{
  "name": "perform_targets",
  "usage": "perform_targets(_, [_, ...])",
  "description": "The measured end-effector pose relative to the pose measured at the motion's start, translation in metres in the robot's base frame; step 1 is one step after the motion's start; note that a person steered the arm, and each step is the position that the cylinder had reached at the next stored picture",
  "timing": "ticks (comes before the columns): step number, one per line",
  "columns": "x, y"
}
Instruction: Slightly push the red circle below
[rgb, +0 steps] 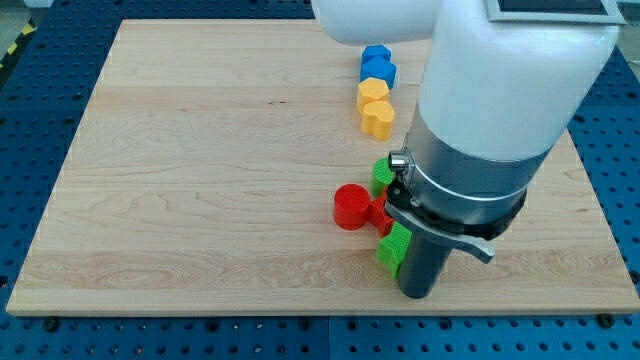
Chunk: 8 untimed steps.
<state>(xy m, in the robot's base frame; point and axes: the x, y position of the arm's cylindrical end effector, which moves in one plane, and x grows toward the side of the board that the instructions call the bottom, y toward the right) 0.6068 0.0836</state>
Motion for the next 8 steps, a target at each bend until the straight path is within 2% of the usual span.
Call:
perform_targets(2, [-0.006, -0.010])
perform_targets(4, [0.010, -0.023])
perform_targets(5, [-0.013, -0.073])
perform_targets(6, [-0.059, -0.117])
perform_targets(7, [-0.105, -0.132])
perform_targets(8, [-0.120, -0.104])
